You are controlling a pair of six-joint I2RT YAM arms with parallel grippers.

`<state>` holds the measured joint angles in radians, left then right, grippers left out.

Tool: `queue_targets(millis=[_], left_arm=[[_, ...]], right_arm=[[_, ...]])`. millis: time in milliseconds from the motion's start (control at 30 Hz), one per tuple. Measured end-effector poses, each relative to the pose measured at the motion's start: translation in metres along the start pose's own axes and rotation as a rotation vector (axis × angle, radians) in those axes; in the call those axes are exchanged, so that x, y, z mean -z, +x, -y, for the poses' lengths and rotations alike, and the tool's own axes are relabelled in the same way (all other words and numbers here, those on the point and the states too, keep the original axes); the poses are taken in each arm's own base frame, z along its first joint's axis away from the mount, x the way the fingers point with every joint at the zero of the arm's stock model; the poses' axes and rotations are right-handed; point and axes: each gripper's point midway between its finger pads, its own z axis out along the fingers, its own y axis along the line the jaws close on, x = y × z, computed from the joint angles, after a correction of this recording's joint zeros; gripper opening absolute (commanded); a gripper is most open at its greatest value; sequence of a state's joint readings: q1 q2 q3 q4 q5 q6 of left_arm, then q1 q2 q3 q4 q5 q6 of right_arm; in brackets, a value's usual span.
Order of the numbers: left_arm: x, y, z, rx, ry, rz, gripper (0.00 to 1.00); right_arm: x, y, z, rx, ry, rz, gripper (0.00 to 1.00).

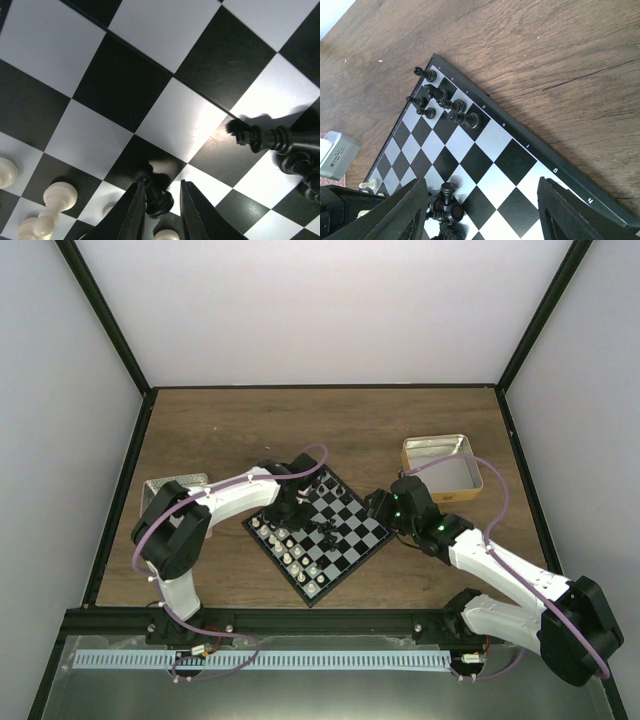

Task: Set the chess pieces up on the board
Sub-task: Adjust the chess piece on the chessboard.

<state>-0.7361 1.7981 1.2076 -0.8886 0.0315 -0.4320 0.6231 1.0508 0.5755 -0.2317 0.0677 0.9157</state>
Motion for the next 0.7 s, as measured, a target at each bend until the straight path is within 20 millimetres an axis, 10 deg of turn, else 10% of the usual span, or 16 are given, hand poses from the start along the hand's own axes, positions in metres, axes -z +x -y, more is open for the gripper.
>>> queue_targets(millis=[700], left_arm=[[0.0000, -0.0003, 0.0073, -0.002, 0.026, 0.003, 0.24]], right_arm=[[0.0000, 0.0001, 0.0000, 0.000, 0.000, 0.000, 0.62]])
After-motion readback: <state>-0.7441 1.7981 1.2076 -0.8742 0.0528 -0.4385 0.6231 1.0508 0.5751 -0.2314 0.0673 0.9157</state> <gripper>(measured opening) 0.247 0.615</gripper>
